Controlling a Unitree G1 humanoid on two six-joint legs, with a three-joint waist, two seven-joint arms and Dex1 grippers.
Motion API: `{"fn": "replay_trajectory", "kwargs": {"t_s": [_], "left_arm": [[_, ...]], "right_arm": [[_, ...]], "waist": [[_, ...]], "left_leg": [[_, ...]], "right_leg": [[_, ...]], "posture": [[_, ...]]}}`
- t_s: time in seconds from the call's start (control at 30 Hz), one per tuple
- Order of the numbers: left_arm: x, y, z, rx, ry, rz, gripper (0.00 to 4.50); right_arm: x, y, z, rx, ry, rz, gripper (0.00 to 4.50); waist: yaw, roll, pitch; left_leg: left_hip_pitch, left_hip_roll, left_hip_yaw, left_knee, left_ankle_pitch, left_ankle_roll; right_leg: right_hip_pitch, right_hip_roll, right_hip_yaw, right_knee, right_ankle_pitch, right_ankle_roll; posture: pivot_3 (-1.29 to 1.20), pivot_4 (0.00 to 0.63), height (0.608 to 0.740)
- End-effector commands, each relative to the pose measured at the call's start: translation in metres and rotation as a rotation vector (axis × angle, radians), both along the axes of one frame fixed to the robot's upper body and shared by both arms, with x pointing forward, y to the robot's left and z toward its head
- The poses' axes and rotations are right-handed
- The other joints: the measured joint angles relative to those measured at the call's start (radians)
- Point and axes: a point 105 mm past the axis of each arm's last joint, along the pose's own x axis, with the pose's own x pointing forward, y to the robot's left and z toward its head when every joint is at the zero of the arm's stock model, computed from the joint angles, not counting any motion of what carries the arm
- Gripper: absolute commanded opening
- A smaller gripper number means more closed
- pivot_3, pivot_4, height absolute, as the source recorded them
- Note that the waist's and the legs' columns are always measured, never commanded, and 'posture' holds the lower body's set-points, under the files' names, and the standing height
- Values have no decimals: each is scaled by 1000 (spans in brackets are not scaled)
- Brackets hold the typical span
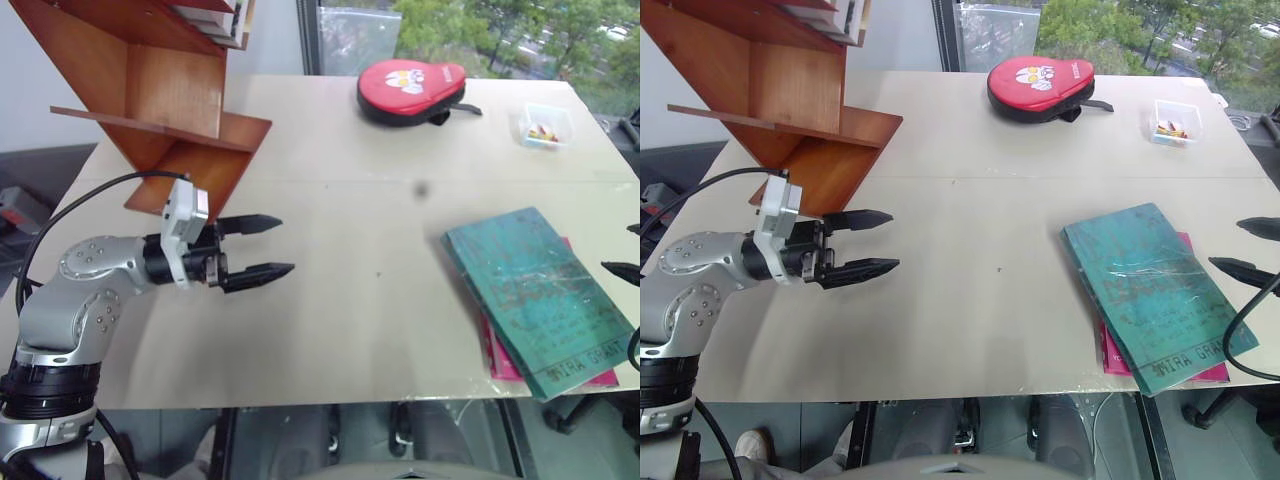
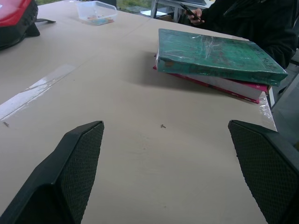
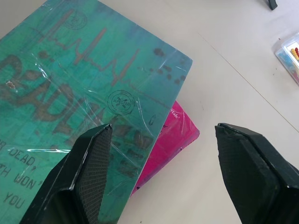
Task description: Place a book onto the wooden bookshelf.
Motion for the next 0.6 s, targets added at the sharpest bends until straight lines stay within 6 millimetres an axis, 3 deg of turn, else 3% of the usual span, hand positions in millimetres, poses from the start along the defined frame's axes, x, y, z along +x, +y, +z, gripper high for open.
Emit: {"fn": "replay_trajectory", "kwargs": {"t_s": [0.03,0.2,0.3,0.43,0.47,0.6], "left_arm": [[-9,-7,23,-23,-80,-80,4500],[-33,-26,31,-67,-85,-293,4500],[-37,-38,31,-65,-111,-363,4500],[-35,-45,30,-74,-129,-373,4500],[-35,-46,29,-78,-131,-374,4500],[-36,-48,28,-89,-127,-373,4500]], "right_arm": [[-1,-11,14,-53,-64,-38,3597],[4,-43,-9,-129,10,-215,3597],[10,-67,-32,-232,95,-353,2225],[21,-69,-52,-282,167,-433,252],[23,-68,-58,-289,194,-439,52],[19,-54,-88,-220,319,-391,52]], "waist": [[0,0,0],[0,0,0],[-2,0,0],[-7,4,-1],[-7,4,-2],[-2,5,-2]], "left_leg": [[0,0,0,0,0,0],[0,-1,0,0,0,0],[1,-1,1,0,0,0],[2,0,3,0,1,-1],[3,1,4,0,1,-1],[3,1,3,0,1,-1]], "right_leg": [[0,0,0,0,0,0],[0,-1,0,0,0,0],[0,0,0,0,0,0],[0,1,1,1,0,0],[0,1,2,1,0,0],[0,2,2,2,0,0]], "posture": [[0,150,740],[0,150,740],[0,150,740],[0,150,740],[0,150,740],[0,150,740]]}}
